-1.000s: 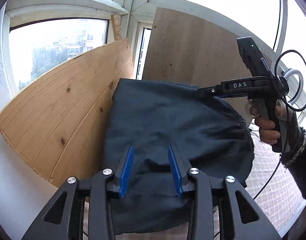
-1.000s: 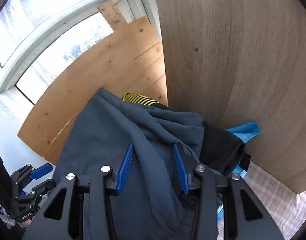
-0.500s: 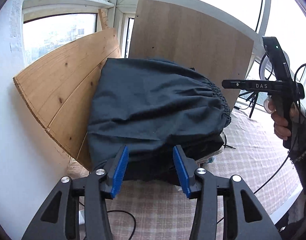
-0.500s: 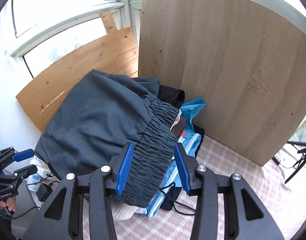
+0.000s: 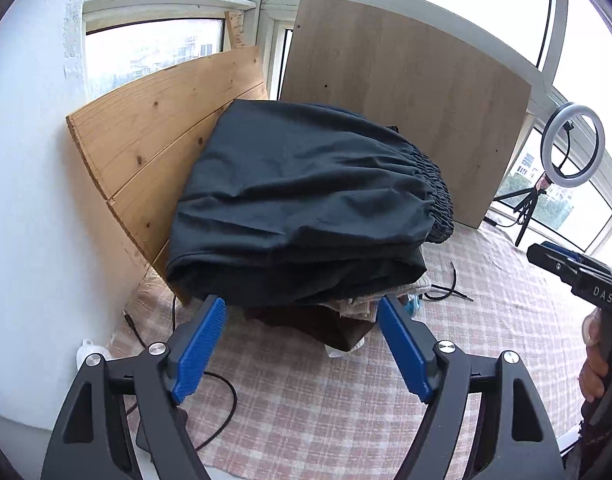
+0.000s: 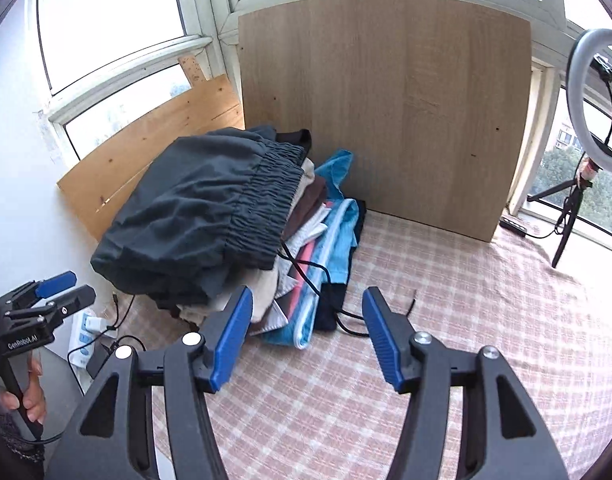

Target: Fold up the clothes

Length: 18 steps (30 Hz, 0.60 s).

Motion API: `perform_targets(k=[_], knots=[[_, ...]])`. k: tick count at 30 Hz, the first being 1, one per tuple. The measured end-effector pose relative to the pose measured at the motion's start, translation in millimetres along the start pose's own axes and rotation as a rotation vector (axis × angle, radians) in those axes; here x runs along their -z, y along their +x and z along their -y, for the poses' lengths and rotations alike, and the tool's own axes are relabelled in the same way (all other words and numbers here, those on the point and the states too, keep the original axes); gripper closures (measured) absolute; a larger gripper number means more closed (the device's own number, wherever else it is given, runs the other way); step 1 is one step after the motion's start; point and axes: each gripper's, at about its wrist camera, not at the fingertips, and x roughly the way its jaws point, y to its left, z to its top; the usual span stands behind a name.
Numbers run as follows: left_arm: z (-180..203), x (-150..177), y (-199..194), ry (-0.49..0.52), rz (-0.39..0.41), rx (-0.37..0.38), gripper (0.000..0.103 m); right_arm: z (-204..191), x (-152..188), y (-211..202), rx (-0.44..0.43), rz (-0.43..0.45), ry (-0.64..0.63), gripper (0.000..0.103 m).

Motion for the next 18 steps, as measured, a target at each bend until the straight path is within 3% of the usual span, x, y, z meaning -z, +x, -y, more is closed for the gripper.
perform_targets(k=[7,18], knots=[[48,39,-48,-0.066,0.062,-0.136,0.025,58,39,-31,-0.048,-0.02,-0.001,0.046],[122,102,-106,-0.179,0.082,-0.249,0.024,113,88,-81,-0.11,-0.023,-0.099,0.046]])
